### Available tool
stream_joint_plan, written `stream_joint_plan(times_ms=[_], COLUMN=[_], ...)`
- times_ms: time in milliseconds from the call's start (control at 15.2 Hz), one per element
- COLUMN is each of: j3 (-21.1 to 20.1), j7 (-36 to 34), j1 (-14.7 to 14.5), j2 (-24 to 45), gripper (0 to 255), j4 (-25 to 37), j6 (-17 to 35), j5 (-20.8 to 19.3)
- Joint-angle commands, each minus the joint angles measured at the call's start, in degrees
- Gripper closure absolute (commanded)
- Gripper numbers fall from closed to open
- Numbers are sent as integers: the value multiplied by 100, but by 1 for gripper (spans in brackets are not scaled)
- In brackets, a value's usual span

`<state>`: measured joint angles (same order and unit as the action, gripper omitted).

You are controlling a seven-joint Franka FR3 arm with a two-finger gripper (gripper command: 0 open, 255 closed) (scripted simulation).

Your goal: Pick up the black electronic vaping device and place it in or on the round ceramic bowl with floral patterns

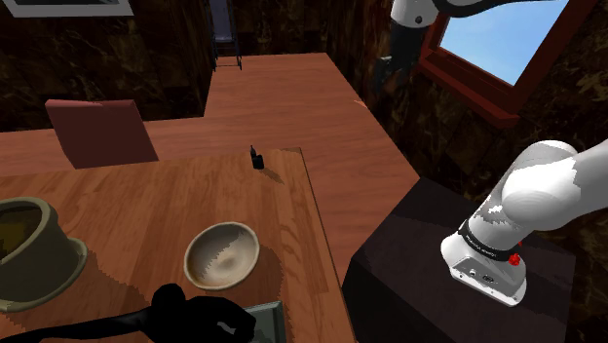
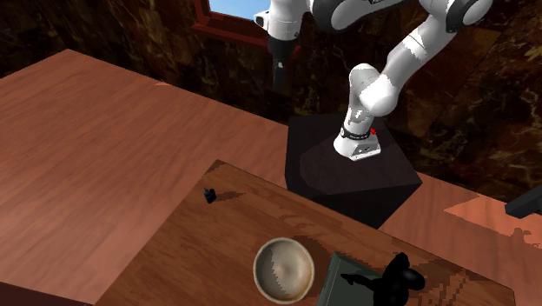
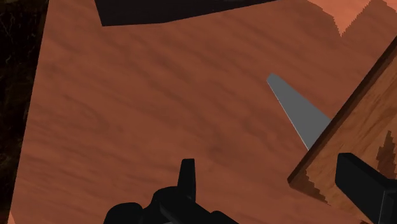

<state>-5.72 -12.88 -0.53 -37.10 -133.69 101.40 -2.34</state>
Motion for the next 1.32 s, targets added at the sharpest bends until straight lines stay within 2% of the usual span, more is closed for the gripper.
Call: stream_joint_plan(times_ms=[0,330,594,924,1254], j3=[-223,-774,-1172,-1568,-1781], j7=[-376,-1305,-2067,-3044,-3986], j1=[-9,-1,23,1,-171], j2=[278,1173,1994,3136,4382], gripper=[0,0,0,0,0], j4=[77,479,959,1758,2794], j6=[155,516,732,867,807], j5=[75,141,47,-270,-744])
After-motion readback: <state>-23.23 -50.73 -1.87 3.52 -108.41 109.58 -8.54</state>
